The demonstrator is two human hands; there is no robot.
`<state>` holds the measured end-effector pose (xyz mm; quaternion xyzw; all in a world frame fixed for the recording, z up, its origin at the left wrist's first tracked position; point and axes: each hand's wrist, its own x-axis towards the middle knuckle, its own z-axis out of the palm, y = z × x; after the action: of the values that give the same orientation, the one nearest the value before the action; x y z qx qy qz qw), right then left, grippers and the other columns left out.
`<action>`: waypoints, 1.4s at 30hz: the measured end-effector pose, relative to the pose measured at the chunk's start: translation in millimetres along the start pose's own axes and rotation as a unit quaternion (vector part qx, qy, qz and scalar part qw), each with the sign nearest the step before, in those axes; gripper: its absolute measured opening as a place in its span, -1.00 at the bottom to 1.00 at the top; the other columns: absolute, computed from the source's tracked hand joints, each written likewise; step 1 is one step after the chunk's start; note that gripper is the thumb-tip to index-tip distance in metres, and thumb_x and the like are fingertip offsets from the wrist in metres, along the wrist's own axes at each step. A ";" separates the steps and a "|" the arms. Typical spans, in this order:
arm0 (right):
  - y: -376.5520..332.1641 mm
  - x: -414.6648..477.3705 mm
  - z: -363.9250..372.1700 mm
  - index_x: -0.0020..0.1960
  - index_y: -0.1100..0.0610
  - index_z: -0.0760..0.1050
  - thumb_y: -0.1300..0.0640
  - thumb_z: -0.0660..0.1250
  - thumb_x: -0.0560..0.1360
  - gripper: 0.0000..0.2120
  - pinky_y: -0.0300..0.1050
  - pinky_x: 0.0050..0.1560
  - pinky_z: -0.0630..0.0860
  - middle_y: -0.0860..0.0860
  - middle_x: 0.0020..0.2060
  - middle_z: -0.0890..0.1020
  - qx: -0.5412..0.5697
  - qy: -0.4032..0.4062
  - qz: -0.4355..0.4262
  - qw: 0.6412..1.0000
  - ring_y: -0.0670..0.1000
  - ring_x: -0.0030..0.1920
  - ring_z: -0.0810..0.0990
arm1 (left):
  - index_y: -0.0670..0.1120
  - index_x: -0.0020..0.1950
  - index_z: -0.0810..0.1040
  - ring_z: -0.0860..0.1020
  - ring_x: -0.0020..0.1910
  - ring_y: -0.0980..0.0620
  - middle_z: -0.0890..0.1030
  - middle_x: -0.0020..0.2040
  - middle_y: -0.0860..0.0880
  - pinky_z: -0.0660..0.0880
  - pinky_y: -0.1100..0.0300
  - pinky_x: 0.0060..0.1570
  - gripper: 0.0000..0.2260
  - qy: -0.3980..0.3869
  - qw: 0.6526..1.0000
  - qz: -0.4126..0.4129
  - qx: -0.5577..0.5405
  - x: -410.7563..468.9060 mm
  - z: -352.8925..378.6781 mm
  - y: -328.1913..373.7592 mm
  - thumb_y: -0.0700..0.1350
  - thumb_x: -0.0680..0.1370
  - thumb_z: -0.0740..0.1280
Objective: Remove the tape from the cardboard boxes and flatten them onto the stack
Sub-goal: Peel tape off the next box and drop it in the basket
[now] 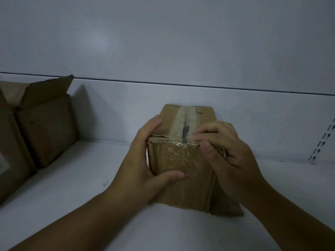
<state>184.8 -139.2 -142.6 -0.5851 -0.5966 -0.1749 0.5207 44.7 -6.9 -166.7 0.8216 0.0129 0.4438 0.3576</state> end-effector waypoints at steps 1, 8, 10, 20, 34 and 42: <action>-1.8 -1.0 0.0 0.16 -0.09 0.50 -0.19 0.07 0.56 -0.66 -0.38 0.14 0.33 -0.28 0.00 0.52 0.003 -0.004 0.005 1.000 -0.16 0.13 0.44 | 0.40 0.35 0.16 0.26 0.43 0.24 0.27 0.43 0.27 0.30 0.28 0.36 -0.20 0.012 0.999 0.031 0.024 -0.6 -1.0 0.0 0.11 0.24 0.51; -16.9 -2.5 2.6 0.04 -0.25 0.49 -0.23 0.11 0.50 -0.77 -0.46 0.11 0.31 -0.28 0.00 0.50 -0.023 -0.033 0.044 0.998 -0.21 0.14 0.40 | -0.05 -0.01 0.59 0.33 0.35 -0.10 0.36 0.29 -0.15 0.26 0.09 0.34 -0.83 0.076 0.936 0.257 0.230 -0.3 -7.8 0.9 -0.02 0.46 0.43; -19.9 -2.7 3.4 0.02 -0.22 0.47 -0.15 0.11 0.48 -0.80 -0.47 0.10 0.30 -0.29 -0.01 0.49 -0.028 -0.034 0.053 0.998 -0.22 0.14 0.39 | -0.05 -0.11 0.62 0.35 0.32 -0.11 0.40 0.24 -0.14 0.27 0.08 0.31 -0.91 0.067 0.920 0.294 0.251 -0.7 -7.5 -1.7 -0.05 0.49 0.41; -16.2 -2.8 9.2 -0.09 -0.04 0.45 -0.09 0.15 0.50 -0.83 -0.47 0.06 0.30 -0.26 -0.07 0.50 -0.035 -0.004 0.034 0.999 -0.25 0.07 0.42 | -0.06 -0.11 0.48 0.41 0.22 -0.02 0.45 0.13 -0.03 0.26 0.03 0.28 -0.94 0.094 0.889 0.323 0.310 -2.6 -1.0 -2.3 -0.11 0.56 0.29; -10.6 3.9 15.4 -0.16 0.02 0.44 -0.35 0.01 0.49 -0.52 -0.10 -0.11 0.39 -0.16 -0.21 0.44 -0.102 -0.055 0.006 0.993 -0.11 -0.10 0.40 | -0.01 -0.10 0.38 0.45 -0.21 0.20 0.46 -0.22 0.13 0.41 0.41 -0.16 -0.96 0.035 0.941 0.232 0.245 46.1 -54.3 49.5 -0.13 0.54 0.18; -21.7 5.6 14.5 -0.24 -0.02 0.44 -0.26 0.28 0.40 -0.69 -0.05 -0.11 0.43 -0.18 -0.23 0.48 -0.120 -0.067 -0.034 0.990 -0.11 -0.10 0.45 | -0.11 0.01 0.53 0.49 -0.25 0.17 0.52 -0.16 0.09 0.40 0.34 -0.16 -0.90 0.097 0.900 0.146 0.400 212.6 -95.3 143.3 -0.11 0.57 0.28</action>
<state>160.9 -130.1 -135.1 -0.6330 -0.6246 -0.2227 0.3995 60.6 13.4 105.6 0.8409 0.1033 0.5262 -0.0729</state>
